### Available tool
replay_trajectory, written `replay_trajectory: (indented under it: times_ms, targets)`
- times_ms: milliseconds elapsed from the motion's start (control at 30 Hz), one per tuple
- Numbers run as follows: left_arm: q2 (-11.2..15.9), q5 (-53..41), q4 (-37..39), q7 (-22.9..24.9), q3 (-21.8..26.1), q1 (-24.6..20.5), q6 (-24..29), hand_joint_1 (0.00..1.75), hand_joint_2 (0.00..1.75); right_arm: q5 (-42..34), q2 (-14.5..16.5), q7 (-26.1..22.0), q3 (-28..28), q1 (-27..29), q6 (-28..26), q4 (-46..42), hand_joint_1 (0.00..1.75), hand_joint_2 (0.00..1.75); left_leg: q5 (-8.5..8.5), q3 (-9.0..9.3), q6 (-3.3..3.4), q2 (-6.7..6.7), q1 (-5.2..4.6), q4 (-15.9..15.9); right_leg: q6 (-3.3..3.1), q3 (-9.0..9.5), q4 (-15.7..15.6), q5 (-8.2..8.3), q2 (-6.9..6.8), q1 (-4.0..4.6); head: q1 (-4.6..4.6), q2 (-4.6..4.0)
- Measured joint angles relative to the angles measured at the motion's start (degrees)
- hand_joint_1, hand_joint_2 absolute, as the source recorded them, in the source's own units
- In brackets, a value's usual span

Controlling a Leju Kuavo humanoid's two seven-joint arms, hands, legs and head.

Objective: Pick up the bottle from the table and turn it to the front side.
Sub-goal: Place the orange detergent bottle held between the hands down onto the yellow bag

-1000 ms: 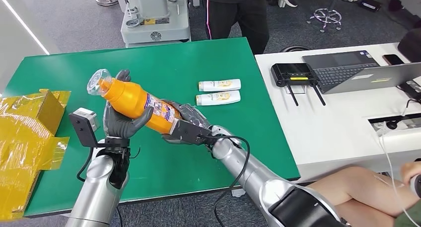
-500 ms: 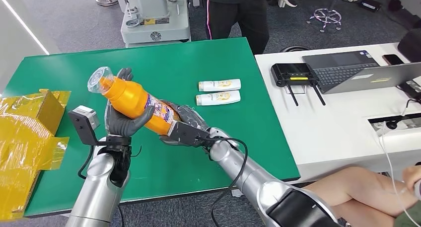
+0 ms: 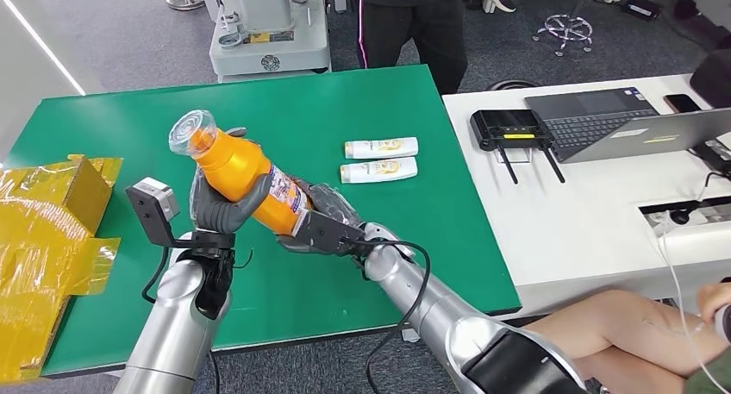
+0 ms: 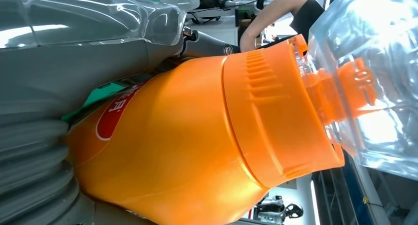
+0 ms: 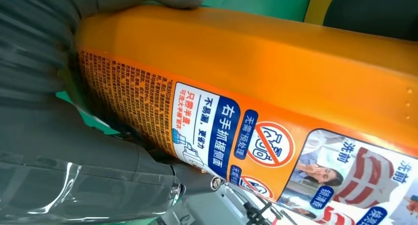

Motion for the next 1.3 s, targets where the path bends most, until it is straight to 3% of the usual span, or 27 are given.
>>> replay_trajectory:
  times_ms: [367,400,500,533,900,1300]
  targets:
    - [-0.08,0.87,0.95,0.00,0.01,-0.04,-0.05,1.75,1.75,0.17,0.01,0.00,-0.22,0.72,-0.94,-0.01,1.74,1.75,0.00,0.00,0.00,0.00,0.00,0.00,0.00,0.00,0.00,0.00,0.00,0.00,-0.01,0.00]
    - [-0.08,0.89,0.98,0.01,0.01,-0.04,-0.03,1.75,1.75,0.20,0.01,0.01,-0.26,0.74,-1.04,-0.02,1.41,1.75,0.00,0.00,0.00,0.00,0.00,0.00,0.00,0.00,0.00,0.00,0.00,0.00,-0.01,0.00]
    - [-0.08,1.03,1.07,0.06,0.02,-0.05,0.04,1.75,1.75,0.22,0.01,0.00,-0.43,0.84,-1.57,-0.11,0.11,1.75,0.00,0.00,0.00,0.00,0.00,0.00,0.00,0.00,0.00,0.00,0.00,0.00,0.00,0.00]
    - [-0.08,1.08,1.10,0.19,0.02,-0.05,0.10,1.75,1.75,0.27,0.01,-0.03,-0.46,0.86,-1.81,-0.21,0.00,1.75,0.00,0.00,0.00,0.01,0.00,0.00,0.00,0.00,0.00,0.00,0.01,0.00,0.00,-0.01]
    - [0.05,1.55,1.51,0.87,0.03,-0.05,1.01,1.75,1.75,0.26,-0.03,-1.67,-0.98,1.34,-6.12,-2.92,0.00,1.75,0.00,-0.01,0.00,0.01,0.00,0.00,0.00,-0.02,0.00,0.00,0.01,0.00,0.00,0.00]
    - [1.11,1.43,1.51,0.62,0.26,1.23,2.29,1.75,1.75,-0.53,-0.14,-4.17,-1.89,2.27,-7.88,-11.88,0.00,1.75,0.00,-0.01,0.00,0.03,0.00,0.00,0.00,-0.02,0.00,0.00,0.03,0.00,0.00,0.00]
